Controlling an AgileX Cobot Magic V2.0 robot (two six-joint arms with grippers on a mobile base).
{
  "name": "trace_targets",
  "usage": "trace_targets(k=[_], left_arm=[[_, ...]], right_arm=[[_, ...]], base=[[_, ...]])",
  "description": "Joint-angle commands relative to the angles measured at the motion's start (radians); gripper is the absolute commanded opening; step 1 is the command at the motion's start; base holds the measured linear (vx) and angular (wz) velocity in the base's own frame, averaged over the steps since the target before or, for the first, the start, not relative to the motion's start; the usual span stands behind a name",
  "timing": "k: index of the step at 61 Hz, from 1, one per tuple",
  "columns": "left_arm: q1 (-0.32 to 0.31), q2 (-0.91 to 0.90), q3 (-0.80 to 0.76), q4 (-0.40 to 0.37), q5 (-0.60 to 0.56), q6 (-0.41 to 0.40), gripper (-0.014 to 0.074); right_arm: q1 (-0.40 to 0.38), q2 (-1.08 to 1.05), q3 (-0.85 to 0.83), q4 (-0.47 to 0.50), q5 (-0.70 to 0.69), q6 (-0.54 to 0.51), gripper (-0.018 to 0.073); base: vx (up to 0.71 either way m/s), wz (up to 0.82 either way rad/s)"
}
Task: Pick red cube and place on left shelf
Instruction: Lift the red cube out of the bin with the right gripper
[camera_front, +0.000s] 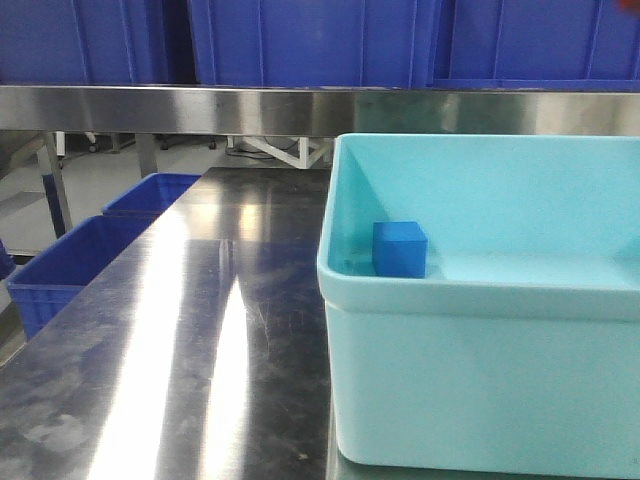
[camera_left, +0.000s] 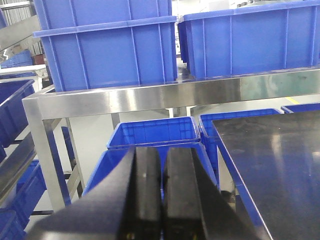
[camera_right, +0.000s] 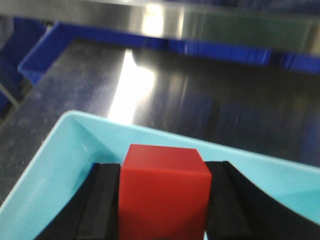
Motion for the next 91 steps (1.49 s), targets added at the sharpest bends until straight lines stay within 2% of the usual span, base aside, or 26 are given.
trace_targets(k=[1, 19, 33, 91], left_arm=[[-0.006, 0.008, 0.022, -0.002, -0.084, 0.002, 0.0106], [-0.006, 0.008, 0.022, -0.002, -0.084, 0.002, 0.0106], [-0.006, 0.008, 0.022, -0.002, -0.084, 0.002, 0.0106], [-0.006, 0.008, 0.022, -0.002, -0.084, 0.002, 0.0106]], right_arm=[[-0.025, -0.089, -0.005, -0.038, -0.085, -0.002, 0.0057], [-0.248, -0.427, 0.208, -0.038, -0.091, -0.002, 0.0057], [-0.331, -0.627, 0.334, -0.038, -0.089, -0.002, 0.0057], [-0.343, -0.658, 0.363, -0.038, -0.084, -0.002, 0.0057]], base=[[0.0, 0.0], [0.0, 0.0], [0.0, 0.0], [0.0, 0.0]])
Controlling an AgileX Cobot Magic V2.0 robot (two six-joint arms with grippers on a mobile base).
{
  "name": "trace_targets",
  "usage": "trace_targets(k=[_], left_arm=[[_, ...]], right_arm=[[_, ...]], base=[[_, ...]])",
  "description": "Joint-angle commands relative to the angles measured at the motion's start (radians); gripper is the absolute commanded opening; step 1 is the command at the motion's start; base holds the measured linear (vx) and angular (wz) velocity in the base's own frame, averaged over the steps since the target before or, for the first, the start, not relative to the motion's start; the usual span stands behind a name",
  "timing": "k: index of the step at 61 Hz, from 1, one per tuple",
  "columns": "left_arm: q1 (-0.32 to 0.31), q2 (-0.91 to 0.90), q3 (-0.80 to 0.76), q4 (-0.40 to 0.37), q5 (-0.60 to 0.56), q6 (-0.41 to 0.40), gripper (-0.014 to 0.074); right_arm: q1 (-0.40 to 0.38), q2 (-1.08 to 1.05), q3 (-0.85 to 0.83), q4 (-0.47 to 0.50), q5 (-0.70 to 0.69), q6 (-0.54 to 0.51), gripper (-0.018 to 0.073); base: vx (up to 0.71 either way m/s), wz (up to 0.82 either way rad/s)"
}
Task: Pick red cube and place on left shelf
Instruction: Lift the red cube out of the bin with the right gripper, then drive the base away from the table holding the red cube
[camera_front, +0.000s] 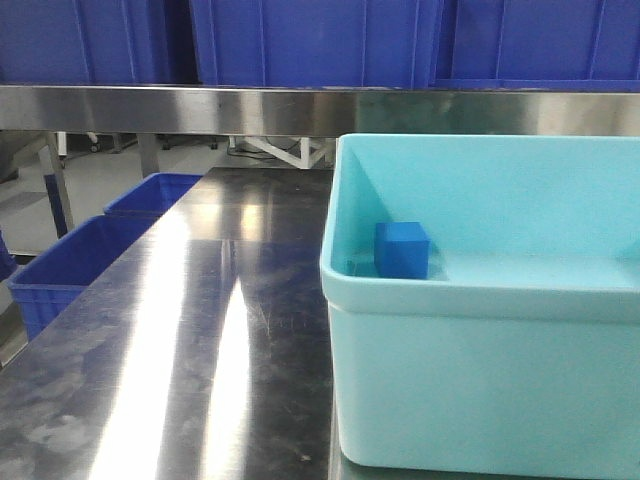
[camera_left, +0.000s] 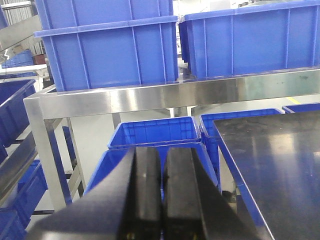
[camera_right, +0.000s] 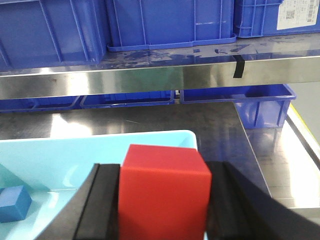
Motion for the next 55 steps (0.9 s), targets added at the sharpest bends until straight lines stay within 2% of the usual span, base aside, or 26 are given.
trace_targets(k=[1, 55], left_arm=[[-0.006, 0.008, 0.022, -0.002, -0.084, 0.002, 0.0106], [-0.006, 0.008, 0.022, -0.002, -0.084, 0.002, 0.0106]], right_arm=[[-0.008, 0.012, -0.028, -0.012, -0.09, -0.002, 0.0057], [-0.008, 0.012, -0.028, -0.012, -0.089, -0.002, 0.0057]], base=[[0.0, 0.0], [-0.02, 0.02]])
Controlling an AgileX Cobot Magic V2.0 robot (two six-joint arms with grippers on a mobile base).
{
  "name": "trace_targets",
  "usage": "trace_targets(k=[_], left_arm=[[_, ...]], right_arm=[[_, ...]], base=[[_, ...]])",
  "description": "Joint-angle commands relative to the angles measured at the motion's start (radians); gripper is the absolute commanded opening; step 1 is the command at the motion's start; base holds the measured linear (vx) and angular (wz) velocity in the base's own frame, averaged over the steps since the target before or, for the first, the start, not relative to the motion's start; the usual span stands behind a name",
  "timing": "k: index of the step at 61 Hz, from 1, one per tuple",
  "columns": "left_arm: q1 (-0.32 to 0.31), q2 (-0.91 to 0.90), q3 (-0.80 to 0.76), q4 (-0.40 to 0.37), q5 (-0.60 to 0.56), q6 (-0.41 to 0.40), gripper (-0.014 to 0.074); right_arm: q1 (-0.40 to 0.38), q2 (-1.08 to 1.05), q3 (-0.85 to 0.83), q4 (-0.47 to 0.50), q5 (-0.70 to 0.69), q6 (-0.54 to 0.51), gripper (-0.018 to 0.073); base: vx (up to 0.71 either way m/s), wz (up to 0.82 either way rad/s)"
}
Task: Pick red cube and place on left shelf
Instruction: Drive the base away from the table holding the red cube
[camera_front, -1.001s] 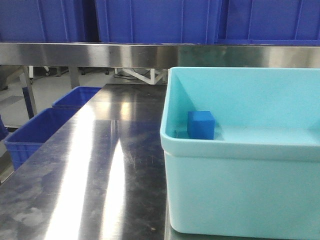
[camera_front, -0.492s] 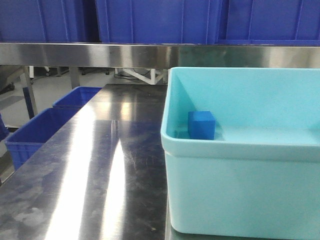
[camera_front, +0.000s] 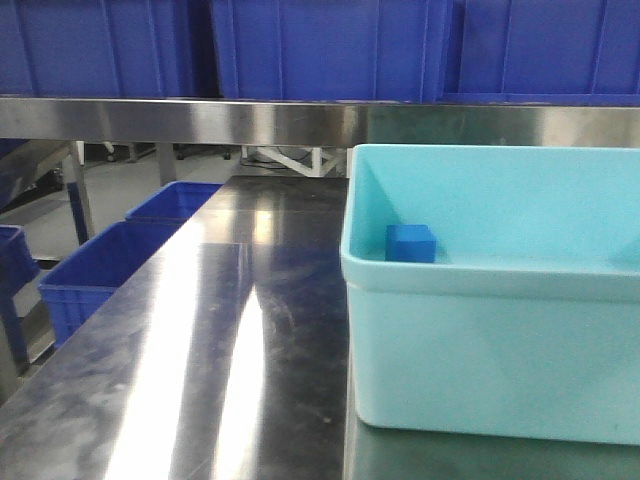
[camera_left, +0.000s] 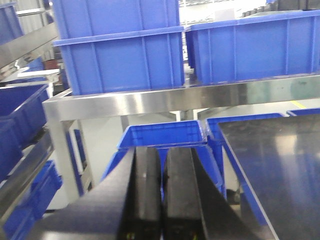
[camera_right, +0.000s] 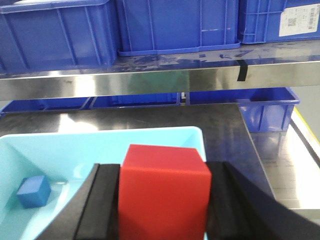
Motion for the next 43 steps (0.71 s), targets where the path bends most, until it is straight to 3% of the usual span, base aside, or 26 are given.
trace_targets(k=[1, 43], left_arm=[[-0.006, 0.008, 0.022, -0.002, -0.084, 0.002, 0.0106], [-0.006, 0.008, 0.022, -0.002, -0.084, 0.002, 0.0106]], right_arm=[[-0.008, 0.012, -0.028, -0.012, -0.089, -0.002, 0.0057], [-0.008, 0.012, -0.028, -0.012, -0.089, -0.002, 0.0057]], base=[[-0.1, 0.0], [-0.16, 0.29]])
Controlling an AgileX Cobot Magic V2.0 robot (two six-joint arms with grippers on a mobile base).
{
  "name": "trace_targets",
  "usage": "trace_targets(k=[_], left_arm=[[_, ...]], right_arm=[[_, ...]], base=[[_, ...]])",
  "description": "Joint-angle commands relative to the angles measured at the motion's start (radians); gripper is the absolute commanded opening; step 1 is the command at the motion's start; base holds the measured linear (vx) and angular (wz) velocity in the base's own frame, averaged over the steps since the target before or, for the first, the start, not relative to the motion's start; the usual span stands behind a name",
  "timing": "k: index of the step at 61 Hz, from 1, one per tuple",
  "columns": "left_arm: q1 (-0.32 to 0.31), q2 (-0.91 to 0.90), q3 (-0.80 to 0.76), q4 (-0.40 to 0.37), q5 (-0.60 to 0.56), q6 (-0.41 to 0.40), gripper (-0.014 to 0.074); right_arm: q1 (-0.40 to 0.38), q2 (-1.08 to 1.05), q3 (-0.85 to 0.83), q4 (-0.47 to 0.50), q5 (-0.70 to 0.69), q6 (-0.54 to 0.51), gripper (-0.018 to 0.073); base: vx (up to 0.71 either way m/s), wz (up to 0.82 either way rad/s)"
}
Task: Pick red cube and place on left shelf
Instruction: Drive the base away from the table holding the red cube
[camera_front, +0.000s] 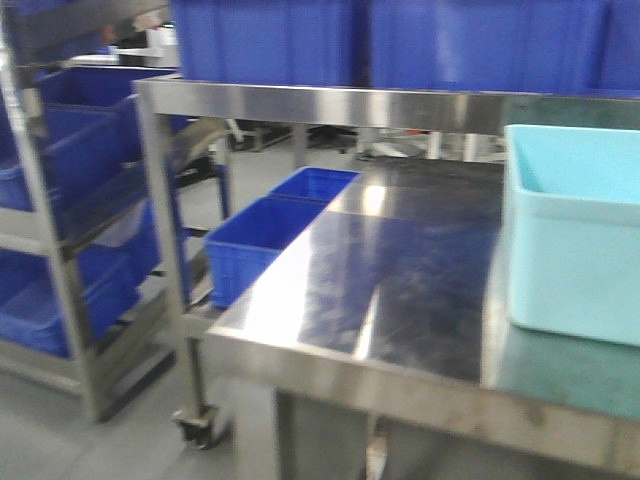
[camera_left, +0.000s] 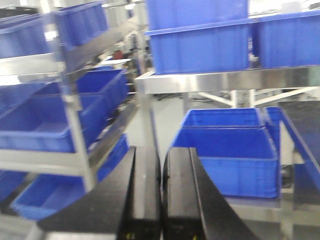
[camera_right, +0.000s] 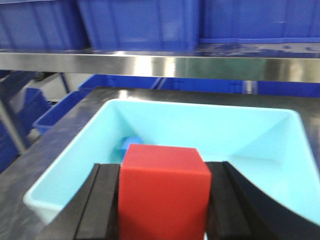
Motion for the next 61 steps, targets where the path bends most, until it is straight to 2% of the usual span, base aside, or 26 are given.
trace_targets(k=[1, 61], left_arm=[[-0.006, 0.008, 0.022, -0.002, -0.084, 0.002, 0.0106], [-0.006, 0.008, 0.022, -0.002, -0.084, 0.002, 0.0106]], right_arm=[[-0.008, 0.012, -0.028, -0.012, -0.089, -0.002, 0.0057], [-0.008, 0.012, -0.028, -0.012, -0.089, -0.002, 0.0057]], base=[[-0.23, 0.37], [-0.26, 0.56]])
